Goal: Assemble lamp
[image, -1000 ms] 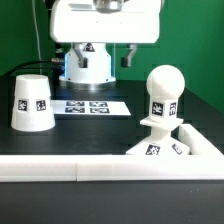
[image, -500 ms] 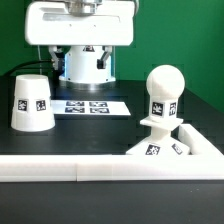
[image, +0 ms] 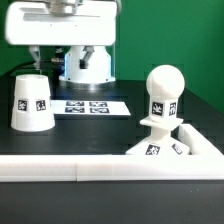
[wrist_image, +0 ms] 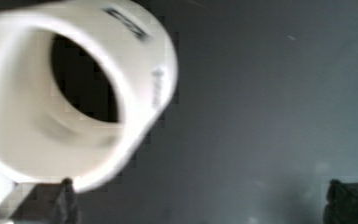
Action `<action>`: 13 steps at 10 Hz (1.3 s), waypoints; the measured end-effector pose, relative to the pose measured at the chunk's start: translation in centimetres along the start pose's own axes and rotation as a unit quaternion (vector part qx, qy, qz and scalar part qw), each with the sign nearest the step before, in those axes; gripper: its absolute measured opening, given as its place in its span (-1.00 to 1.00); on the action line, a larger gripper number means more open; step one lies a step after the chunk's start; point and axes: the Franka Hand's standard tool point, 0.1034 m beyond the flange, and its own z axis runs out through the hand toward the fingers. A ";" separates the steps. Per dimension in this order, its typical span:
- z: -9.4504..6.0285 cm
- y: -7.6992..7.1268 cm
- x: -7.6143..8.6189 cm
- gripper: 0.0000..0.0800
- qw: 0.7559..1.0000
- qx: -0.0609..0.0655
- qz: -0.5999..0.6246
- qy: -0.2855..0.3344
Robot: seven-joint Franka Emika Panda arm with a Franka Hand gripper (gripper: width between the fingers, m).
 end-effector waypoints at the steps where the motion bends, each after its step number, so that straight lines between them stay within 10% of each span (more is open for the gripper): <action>1: 0.1 0.6 -0.4 0.75 1.000 0.000 0.004 -0.001; 13: 3.5 -0.1 -0.6 0.75 1.000 -0.008 -0.014 -0.007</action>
Offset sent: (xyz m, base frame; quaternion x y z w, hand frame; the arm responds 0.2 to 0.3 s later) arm -0.0058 0.0004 -0.0073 -0.0062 0.0089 0.0016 0.9999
